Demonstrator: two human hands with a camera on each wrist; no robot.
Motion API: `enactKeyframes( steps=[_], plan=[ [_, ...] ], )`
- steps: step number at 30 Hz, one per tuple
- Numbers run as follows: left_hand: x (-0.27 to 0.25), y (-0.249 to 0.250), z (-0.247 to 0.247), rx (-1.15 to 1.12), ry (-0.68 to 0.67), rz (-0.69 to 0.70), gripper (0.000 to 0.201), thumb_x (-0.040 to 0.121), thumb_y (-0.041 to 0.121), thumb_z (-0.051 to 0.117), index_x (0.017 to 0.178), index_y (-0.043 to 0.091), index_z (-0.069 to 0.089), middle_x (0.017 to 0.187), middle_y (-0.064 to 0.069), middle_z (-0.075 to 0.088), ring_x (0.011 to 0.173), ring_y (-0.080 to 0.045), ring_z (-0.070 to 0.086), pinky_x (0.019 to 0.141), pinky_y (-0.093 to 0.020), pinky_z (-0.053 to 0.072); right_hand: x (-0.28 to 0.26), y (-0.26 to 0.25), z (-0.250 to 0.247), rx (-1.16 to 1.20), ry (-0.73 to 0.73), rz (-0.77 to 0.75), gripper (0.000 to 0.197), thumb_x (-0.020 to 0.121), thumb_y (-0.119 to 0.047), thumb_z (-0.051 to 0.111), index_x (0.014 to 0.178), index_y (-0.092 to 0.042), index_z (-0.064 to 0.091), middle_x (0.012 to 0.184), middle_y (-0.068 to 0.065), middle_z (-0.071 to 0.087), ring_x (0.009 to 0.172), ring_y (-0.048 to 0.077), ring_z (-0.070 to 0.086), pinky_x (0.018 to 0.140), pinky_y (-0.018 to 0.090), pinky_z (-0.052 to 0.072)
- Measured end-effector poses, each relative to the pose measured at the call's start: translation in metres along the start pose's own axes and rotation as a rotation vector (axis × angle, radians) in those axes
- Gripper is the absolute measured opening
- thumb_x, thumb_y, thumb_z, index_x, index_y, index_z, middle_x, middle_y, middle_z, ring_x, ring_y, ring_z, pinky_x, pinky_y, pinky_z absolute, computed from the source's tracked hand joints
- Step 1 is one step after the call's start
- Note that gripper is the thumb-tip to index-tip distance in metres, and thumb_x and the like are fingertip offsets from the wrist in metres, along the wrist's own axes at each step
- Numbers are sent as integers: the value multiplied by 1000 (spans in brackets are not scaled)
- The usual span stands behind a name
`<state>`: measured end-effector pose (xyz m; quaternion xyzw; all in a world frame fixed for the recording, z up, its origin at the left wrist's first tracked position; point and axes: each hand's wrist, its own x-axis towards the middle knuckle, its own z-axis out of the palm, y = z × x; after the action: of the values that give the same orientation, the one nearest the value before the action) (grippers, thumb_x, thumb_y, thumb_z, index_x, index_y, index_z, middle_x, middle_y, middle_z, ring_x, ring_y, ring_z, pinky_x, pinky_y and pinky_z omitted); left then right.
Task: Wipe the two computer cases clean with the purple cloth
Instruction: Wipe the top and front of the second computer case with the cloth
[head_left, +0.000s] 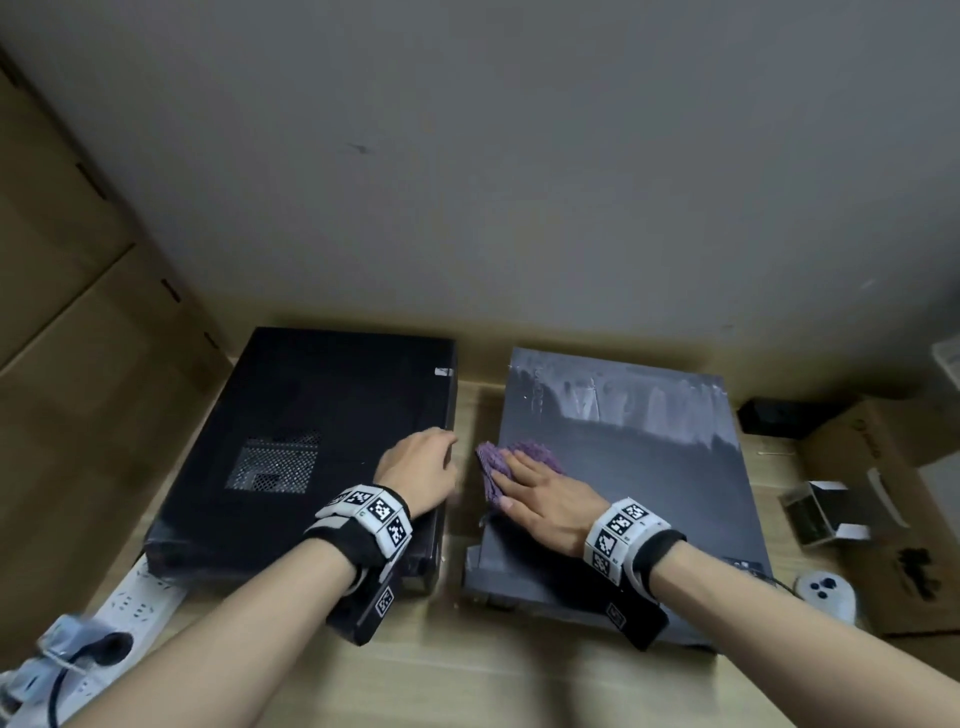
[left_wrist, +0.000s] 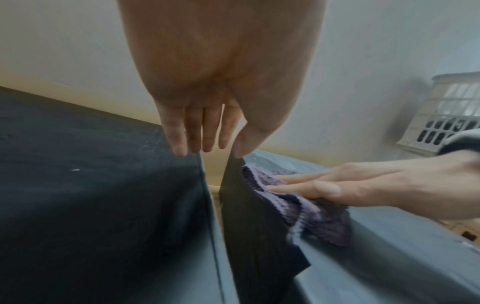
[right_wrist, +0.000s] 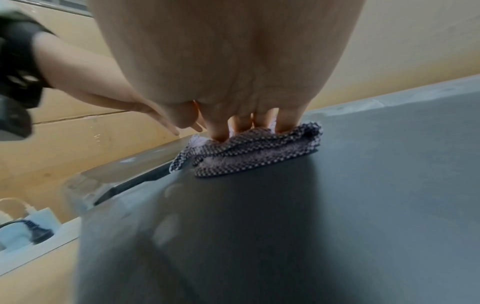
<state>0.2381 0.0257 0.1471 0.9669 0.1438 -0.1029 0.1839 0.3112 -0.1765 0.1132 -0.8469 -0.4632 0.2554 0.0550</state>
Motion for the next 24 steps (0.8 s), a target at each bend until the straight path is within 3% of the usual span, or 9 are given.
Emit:
enactKeyframes(
  steps=[3, 8, 12, 18, 24],
  plan=[
    [11, -9, 9, -21, -87, 14, 53, 91, 12, 44, 143, 16, 43, 154, 2, 35, 136, -23, 40, 108, -37, 39, -8, -3, 10, -12, -29, -22, 60, 104, -51, 18, 157, -23, 17, 165, 0, -3, 152, 13, -6, 121, 28, -2],
    [29, -16, 14, 54, -134, 1, 58, 90, 5, 38, 148, 12, 34, 161, -2, 18, 148, -17, 17, 116, -36, 29, -6, 5, 2, -22, -45, -22, 59, 103, -54, 14, 157, -31, 15, 164, -10, -3, 151, 8, -3, 119, 28, 4],
    [35, -20, 18, 154, -233, -23, 66, 85, 7, 41, 149, 15, 33, 162, -5, 15, 146, -22, 26, 114, -37, 33, 24, 21, -18, -27, -38, 30, 58, 103, -53, 13, 157, -30, 14, 164, -9, -3, 151, 10, -1, 119, 29, 4],
    [39, -17, 9, 171, -260, -67, 65, 87, 13, 46, 150, 13, 30, 155, -9, 29, 133, -28, 42, 105, -36, 41, 93, 53, -53, -27, -10, 137, 58, 105, -48, 17, 157, -23, 14, 165, 1, -4, 152, 17, -1, 119, 31, -3],
    [40, -22, 11, 131, -306, -68, 70, 86, 15, 44, 152, 14, 23, 159, -8, 20, 135, -29, 39, 106, -36, 39, 112, 58, -54, -27, -5, 180, 59, 105, -47, 17, 158, -21, 12, 165, 4, -7, 152, 20, -4, 122, 35, -2]
  ],
)
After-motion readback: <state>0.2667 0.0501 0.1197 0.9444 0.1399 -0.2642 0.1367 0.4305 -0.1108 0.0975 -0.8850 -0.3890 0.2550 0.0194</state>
